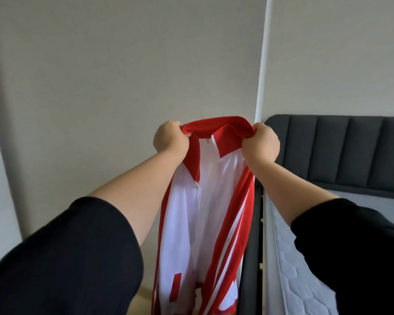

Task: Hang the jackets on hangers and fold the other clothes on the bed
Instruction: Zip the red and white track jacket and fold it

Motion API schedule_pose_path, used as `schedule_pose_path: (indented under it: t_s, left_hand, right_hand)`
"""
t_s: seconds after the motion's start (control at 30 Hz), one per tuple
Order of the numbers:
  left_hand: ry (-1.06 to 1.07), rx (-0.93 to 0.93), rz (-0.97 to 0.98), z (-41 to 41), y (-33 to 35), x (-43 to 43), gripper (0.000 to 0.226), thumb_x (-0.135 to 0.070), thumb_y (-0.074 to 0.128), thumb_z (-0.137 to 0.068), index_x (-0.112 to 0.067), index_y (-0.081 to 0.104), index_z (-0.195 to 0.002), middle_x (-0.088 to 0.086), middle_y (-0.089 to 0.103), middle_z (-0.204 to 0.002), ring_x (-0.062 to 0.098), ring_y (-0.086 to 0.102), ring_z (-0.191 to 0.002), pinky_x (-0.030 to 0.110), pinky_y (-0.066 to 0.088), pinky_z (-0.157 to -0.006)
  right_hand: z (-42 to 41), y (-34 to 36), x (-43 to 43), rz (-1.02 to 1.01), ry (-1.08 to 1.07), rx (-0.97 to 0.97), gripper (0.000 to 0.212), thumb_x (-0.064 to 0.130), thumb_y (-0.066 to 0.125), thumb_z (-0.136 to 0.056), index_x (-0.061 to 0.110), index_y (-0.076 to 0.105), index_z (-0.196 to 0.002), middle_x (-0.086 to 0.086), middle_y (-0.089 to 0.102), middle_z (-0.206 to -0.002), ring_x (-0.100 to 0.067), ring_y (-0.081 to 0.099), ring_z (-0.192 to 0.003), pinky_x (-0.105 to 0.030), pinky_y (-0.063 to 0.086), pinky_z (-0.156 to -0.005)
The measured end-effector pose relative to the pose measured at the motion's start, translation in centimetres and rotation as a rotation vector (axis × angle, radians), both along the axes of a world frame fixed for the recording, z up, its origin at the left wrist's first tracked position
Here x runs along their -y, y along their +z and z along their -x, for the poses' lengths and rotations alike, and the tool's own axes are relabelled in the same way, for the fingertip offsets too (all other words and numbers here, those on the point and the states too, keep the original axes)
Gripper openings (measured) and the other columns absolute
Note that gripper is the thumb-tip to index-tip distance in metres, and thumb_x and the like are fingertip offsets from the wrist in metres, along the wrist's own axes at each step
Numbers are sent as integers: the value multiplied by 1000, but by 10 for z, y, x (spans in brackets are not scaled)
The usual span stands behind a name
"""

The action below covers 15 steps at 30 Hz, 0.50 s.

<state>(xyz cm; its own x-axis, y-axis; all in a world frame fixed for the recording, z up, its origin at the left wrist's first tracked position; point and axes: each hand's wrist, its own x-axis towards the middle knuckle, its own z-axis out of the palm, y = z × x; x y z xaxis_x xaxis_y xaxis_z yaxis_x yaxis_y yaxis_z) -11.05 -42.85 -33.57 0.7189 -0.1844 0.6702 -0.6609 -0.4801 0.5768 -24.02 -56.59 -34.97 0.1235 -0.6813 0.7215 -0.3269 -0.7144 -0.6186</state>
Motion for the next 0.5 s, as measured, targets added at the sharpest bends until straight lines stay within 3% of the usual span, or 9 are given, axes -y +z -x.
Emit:
schedule_pose_path:
  t_s: [0.1,0.2,0.27,0.5]
  left_hand:
    - [-53,79,108,26,33,27,19,-26,63,-90,-10,64,-99,11,55,-112,31,52,-107,38,45,-81]
    - [-154,111,223,63,70,46,15,-25,56,-94,-10,56,-97,11,64,-104,33,61,-96,36,45,-71]
    - [-204,168,255,89,94,53,13,-23,54,-96,-12,50,-89,11,66,-96,33,61,-89,34,38,-64]
    - [-394,282,386,166,161,62,13,-21,50,-97,-12,51,-88,9,65,-92,30,60,-85,33,39,-66]
  right_hand:
    - [33,32,11,16,-72,69,12,17,53,-85,14,58,-75,2,51,-65,-24,49,-66,-28,26,-49]
    - [72,75,18,85,-113,171,22,26,56,-90,7,62,-82,-6,56,-92,-27,54,-84,-31,37,-64]
    - [99,103,16,134,-142,244,28,31,54,-93,4,61,-90,-8,52,-104,-27,53,-91,-31,35,-70]
    - [174,172,7,171,-198,403,29,33,38,-101,7,52,-104,-15,64,-107,-32,58,-98,-30,30,-70]
